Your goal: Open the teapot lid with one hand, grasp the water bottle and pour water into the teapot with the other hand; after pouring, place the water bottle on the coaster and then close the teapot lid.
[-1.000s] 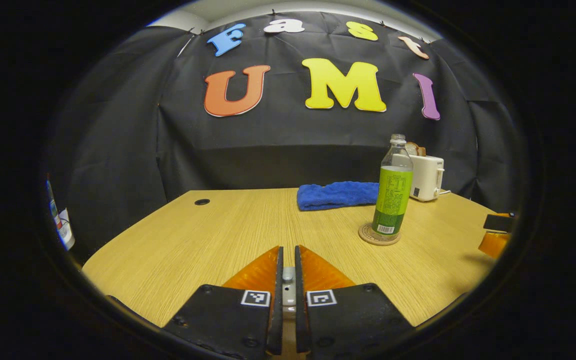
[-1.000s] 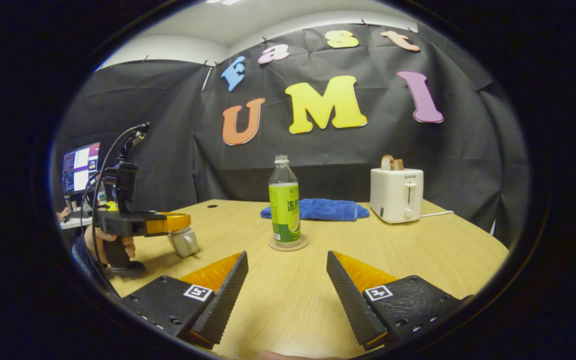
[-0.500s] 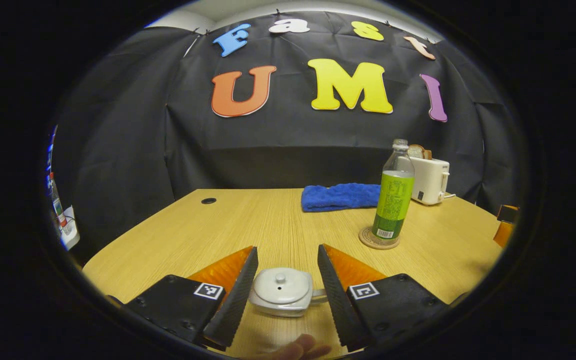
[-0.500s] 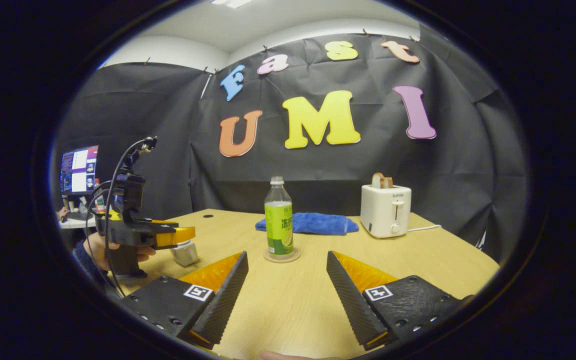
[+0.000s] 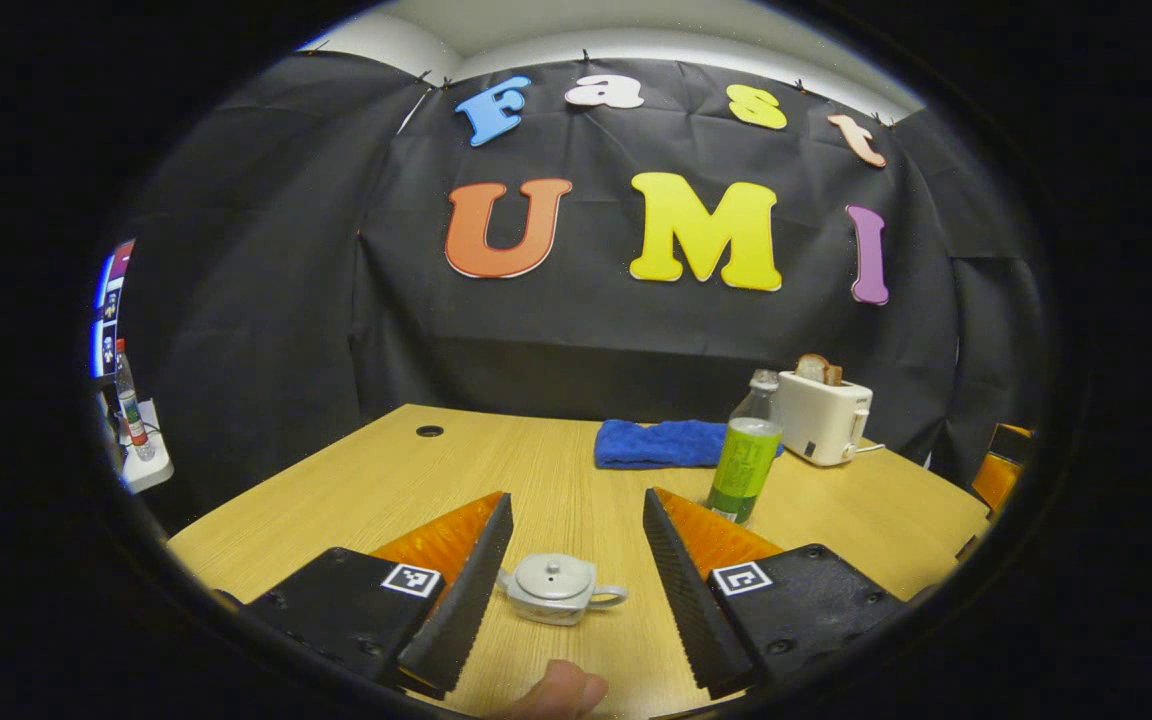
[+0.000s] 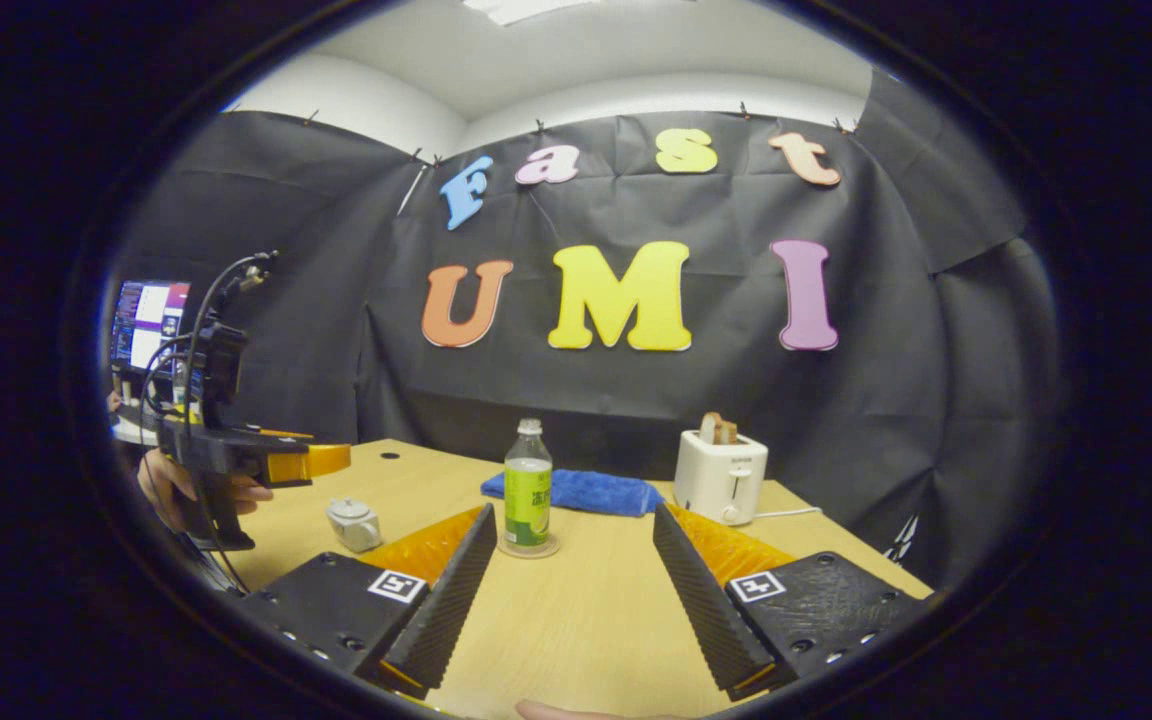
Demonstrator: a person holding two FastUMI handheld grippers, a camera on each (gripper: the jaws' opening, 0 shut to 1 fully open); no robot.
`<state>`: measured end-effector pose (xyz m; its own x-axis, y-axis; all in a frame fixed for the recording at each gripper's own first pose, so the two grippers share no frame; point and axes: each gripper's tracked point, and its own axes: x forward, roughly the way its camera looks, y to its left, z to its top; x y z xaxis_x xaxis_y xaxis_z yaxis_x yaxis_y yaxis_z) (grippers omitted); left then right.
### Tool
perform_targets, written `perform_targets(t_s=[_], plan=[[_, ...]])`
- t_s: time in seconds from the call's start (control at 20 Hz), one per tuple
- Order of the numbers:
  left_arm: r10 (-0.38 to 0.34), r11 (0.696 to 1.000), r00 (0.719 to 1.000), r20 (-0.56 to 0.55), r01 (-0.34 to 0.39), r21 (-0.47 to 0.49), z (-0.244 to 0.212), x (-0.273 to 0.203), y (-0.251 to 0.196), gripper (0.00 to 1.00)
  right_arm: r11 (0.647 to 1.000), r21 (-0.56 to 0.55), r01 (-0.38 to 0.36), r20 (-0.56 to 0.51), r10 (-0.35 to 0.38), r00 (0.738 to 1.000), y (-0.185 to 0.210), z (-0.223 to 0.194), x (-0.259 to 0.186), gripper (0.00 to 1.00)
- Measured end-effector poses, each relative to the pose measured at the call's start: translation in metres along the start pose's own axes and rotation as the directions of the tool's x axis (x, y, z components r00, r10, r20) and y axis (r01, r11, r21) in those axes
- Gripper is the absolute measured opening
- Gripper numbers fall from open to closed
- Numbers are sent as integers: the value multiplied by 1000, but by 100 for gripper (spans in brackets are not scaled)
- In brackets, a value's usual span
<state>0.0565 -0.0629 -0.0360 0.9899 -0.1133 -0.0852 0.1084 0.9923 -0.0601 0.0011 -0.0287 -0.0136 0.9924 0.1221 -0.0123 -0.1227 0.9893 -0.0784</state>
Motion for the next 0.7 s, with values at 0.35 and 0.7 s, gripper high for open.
perform_targets(t_s=[0.35,0.7], plan=[[-16,1000,999,44,15,25,39,-71,-16,99,995,2,95,-17,-95,995,-7,29,-29,96],[-45,998,999,-2,45,41,31,-99,-30,99,996,49,76,-110,-71,991,-3,-4,-21,95]])
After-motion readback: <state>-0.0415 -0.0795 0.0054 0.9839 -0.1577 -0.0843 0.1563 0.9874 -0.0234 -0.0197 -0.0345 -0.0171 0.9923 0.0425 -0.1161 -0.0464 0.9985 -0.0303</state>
